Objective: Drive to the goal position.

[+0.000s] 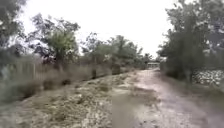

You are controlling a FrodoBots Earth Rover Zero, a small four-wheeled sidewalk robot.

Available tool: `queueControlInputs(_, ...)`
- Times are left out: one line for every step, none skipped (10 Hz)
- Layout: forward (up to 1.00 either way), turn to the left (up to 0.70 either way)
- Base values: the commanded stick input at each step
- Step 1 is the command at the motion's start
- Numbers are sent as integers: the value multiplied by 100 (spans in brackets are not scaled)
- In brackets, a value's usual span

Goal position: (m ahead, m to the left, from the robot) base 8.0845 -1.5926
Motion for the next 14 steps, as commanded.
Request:
queueControlInputs(70,0)
queueControlInputs(70,0)
queueControlInputs(70,0)
queueControlInputs(70,0)
queueControlInputs(70,0)
queueControlInputs(70,0)
queueControlInputs(70,0)
queueControlInputs(70,0)
queueControlInputs(70,0)
queueControlInputs(70,0)
queueControlInputs(70,0)
queueControlInputs(70,0)
queueControlInputs(70,0)
queueControlInputs(70,0)
